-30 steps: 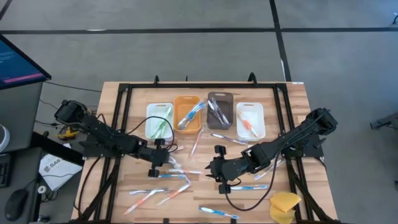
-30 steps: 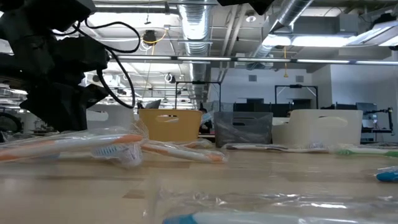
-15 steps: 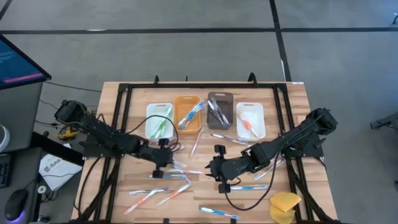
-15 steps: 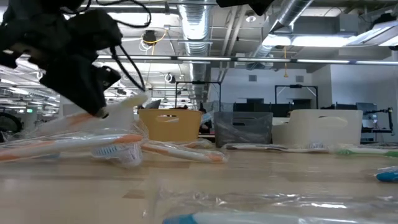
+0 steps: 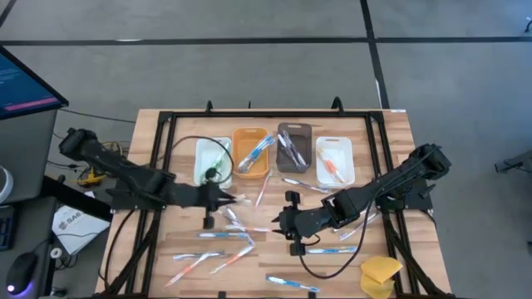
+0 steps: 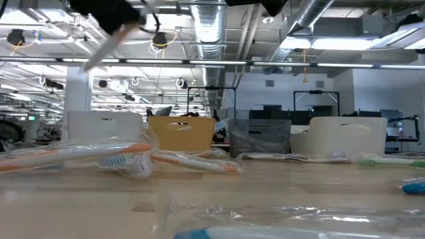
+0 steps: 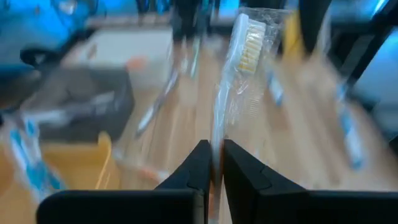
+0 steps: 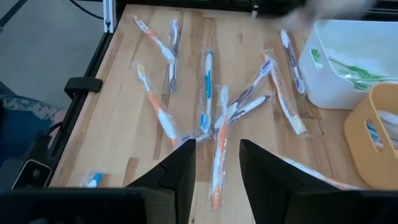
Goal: Pick & Place Toothbrushes
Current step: Put the orange toothbrush into the right white bin
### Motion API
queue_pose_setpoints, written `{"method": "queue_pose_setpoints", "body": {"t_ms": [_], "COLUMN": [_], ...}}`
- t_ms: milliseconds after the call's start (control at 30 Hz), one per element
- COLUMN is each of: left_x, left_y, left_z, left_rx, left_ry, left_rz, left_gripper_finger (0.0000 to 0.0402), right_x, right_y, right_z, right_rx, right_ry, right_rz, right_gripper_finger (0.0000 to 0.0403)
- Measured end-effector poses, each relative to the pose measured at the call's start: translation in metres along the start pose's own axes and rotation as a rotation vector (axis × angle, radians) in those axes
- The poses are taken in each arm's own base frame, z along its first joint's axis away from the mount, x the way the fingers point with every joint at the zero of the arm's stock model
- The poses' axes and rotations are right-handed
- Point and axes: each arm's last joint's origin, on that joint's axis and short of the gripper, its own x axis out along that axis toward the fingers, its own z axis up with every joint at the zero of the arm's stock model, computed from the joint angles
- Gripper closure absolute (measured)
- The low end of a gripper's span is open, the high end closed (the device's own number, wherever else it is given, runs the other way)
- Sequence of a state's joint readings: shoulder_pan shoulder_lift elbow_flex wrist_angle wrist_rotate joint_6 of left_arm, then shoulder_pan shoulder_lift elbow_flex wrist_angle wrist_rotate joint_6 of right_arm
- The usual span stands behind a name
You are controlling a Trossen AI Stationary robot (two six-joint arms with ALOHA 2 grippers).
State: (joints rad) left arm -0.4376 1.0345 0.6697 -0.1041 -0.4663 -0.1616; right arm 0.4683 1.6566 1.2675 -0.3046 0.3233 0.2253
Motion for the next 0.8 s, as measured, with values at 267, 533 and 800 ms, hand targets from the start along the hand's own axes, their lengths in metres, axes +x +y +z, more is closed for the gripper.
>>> {"method": "queue_pose_setpoints", "body": {"t_ms": [267,533,800], "left_x": [-0.026,-0.018,-0.018], "left_y": [-0.004,-0.009,-0.011], "left_z": [0.015,0.002,0.001], "left_rx": [-0.051,-0.061,-0.070], "left_ry": [-0.294,-0.328,-0.336], "left_rz": [-0.127,-0.140,-0.164], "left_gripper_finger": [0.0381,0.0380,0.0380], "right_x": [0.000,0.023,0.072], "right_y": [0.000,0.011,0.007], "right_z": [0.003,-0.006,-0.002], "right_rx": [0.013,-0.039,-0.049], "right_ry": [-0.027,-0.021,-0.100], "right_rz": [0.010,0.054,0.050], "right_gripper_finger": [0.0285,0.0285,0.0256]}}
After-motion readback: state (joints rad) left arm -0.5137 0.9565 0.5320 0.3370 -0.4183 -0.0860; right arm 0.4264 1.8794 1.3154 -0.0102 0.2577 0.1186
